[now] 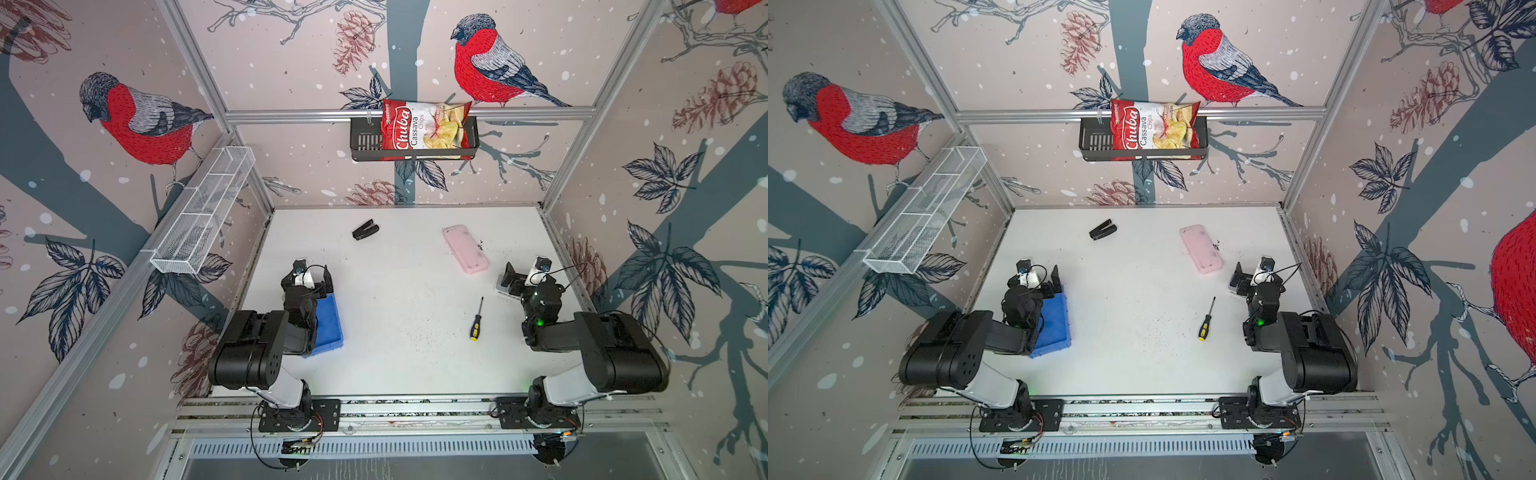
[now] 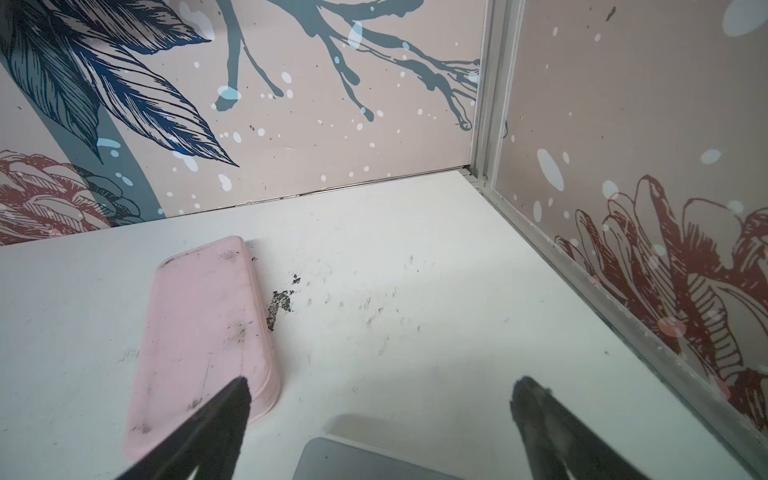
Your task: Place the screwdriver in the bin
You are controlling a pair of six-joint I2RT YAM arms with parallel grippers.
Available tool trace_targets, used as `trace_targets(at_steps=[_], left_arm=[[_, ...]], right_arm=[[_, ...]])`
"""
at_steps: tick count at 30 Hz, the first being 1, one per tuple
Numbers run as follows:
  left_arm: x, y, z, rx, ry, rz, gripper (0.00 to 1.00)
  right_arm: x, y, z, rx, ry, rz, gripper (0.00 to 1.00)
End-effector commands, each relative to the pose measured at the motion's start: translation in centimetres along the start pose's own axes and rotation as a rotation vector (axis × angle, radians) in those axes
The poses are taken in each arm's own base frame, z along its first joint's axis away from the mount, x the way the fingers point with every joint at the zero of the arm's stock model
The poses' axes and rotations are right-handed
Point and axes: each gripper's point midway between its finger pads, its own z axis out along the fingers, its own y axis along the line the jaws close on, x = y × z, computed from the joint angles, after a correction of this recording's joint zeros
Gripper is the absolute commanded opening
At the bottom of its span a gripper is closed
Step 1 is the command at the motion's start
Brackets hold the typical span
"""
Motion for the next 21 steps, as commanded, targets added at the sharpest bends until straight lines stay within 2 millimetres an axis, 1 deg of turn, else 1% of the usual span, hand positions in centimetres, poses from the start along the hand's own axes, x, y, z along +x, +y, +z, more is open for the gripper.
trace_targets(at_steps=[1,21], left_arm=[[-0.9,-0.08,-0.02,0.005,-0.036,0.008,1.0],[-1.01,-0.08,0.02,0.005,-0.039,0.007,1.0]], right_arm=[[-0.41,0.1,0.02,-0.004,-0.013,0.007,0.99],[-0.46,0.07,0.13,-0.01,-0.012,0.014,0.99]])
